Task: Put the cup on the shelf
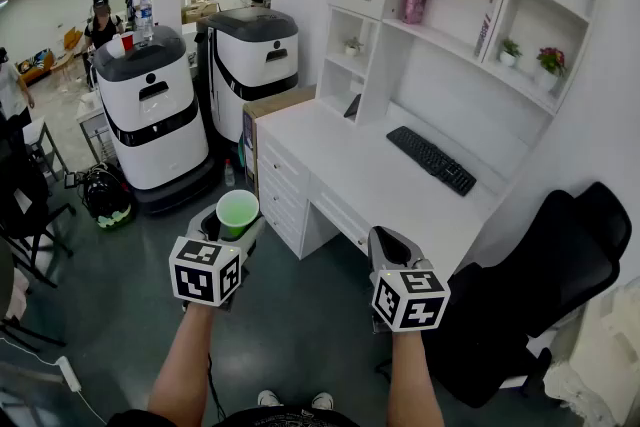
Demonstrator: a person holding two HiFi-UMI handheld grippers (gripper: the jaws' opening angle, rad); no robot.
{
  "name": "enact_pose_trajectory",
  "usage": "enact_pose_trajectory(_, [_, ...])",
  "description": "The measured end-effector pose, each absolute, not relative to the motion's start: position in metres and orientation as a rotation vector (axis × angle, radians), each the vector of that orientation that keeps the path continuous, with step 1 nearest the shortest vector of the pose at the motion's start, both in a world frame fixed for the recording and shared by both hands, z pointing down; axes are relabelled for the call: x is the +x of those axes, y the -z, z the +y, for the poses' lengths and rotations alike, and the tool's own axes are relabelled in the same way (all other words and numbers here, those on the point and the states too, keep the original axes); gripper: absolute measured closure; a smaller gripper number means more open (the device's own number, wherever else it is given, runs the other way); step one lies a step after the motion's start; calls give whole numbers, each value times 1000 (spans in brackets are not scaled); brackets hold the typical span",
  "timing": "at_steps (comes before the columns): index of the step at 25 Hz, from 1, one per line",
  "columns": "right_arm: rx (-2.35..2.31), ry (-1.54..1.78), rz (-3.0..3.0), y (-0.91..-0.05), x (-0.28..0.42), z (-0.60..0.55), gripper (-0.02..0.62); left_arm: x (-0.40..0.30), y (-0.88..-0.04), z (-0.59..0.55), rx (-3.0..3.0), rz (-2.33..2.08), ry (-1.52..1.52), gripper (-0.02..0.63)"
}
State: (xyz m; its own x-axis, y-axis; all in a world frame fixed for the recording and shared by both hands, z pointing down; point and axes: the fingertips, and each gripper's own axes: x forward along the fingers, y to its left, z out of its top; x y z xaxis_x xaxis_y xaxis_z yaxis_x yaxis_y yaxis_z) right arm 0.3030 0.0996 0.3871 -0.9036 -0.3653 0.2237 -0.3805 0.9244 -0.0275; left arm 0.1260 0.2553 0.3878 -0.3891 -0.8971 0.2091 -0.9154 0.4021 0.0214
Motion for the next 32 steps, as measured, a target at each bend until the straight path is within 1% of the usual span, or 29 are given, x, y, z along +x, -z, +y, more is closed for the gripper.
enact_pose_trajectory(23, [621,-113,-2871,-384,237,117,572,60,-392,266,1681,-2427,-147,311])
enact_pose_trajectory(32, [595,-125,-2875,-391,213,93,572,41,-396,242,1679,-2425,-162,311])
